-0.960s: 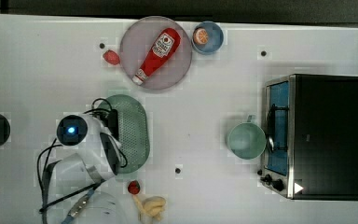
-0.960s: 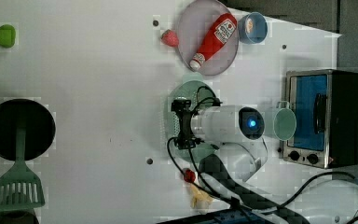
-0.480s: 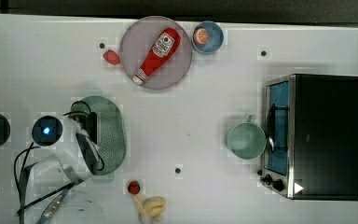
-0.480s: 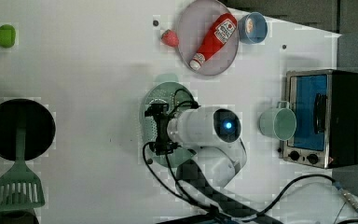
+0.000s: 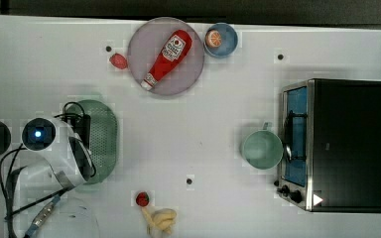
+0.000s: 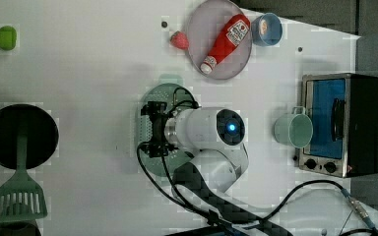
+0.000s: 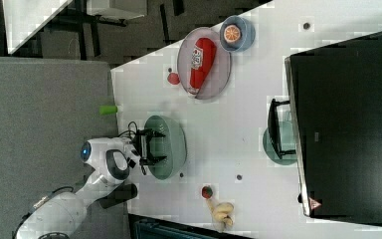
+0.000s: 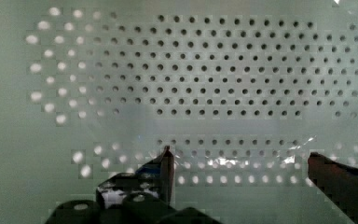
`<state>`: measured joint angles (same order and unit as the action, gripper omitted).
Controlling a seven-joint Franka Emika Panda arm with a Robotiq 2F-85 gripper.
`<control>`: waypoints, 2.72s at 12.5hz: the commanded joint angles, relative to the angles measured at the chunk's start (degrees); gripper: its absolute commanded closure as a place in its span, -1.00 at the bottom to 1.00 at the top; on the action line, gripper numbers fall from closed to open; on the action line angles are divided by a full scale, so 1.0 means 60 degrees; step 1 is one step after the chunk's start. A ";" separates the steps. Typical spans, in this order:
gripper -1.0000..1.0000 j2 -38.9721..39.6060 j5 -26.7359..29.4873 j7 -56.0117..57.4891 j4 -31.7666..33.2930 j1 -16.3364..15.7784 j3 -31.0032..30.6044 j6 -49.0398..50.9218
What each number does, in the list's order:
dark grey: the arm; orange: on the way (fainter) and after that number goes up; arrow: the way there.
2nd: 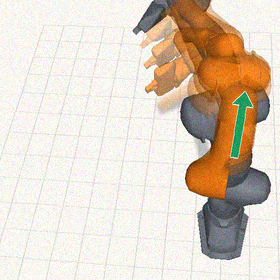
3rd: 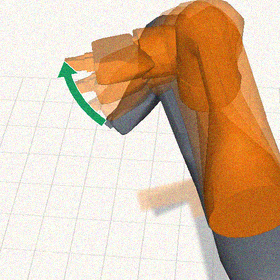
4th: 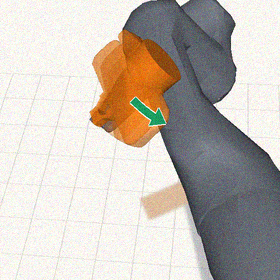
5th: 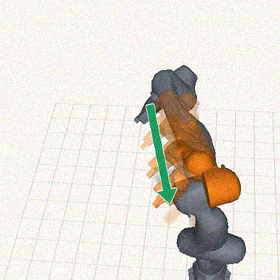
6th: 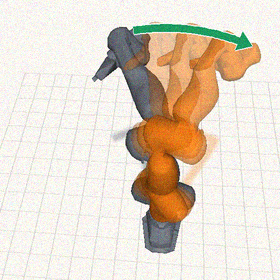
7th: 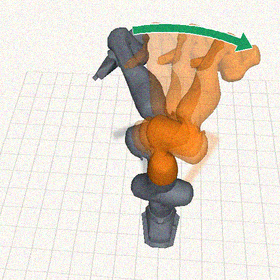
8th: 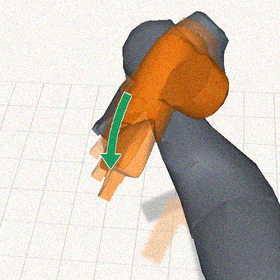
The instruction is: Drag strainer right to left.
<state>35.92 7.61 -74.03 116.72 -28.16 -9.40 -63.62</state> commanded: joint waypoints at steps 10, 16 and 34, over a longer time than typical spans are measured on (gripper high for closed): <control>-1.00 0.0289 -0.0297 -0.0672 -0.1190 -0.1007 0.0110 0.0575; -1.00 -0.2939 -0.0783 0.3965 -0.1151 -0.0778 0.2019 0.3916; -1.00 -0.7018 -0.2445 1.2117 -0.1768 -0.0376 0.6259 0.8598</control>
